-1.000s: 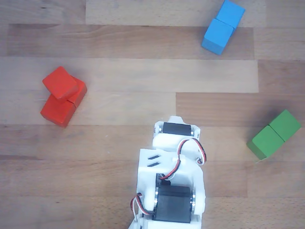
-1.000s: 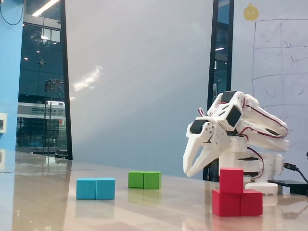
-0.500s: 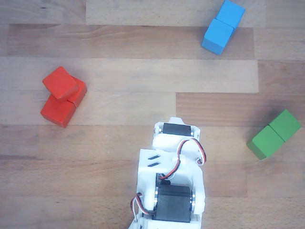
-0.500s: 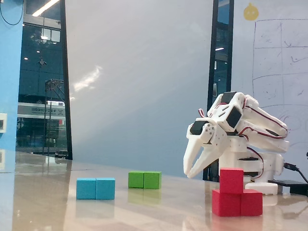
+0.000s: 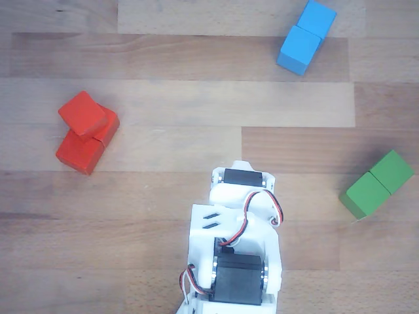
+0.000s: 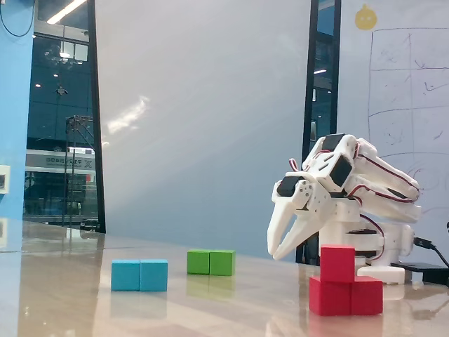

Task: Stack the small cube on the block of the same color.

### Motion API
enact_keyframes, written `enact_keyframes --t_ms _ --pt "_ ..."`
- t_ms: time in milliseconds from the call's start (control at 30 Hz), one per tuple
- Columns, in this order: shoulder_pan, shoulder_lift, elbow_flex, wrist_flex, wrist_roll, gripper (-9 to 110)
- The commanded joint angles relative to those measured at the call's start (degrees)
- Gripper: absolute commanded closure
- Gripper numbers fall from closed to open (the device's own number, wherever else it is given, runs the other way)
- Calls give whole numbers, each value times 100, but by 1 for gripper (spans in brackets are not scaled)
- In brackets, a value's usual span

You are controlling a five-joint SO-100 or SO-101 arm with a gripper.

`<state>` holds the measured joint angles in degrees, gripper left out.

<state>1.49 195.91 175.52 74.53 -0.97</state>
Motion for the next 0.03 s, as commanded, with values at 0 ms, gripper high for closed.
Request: enact_keyframes --t_ms 0 --pt "44 158 -97 9 35 102"
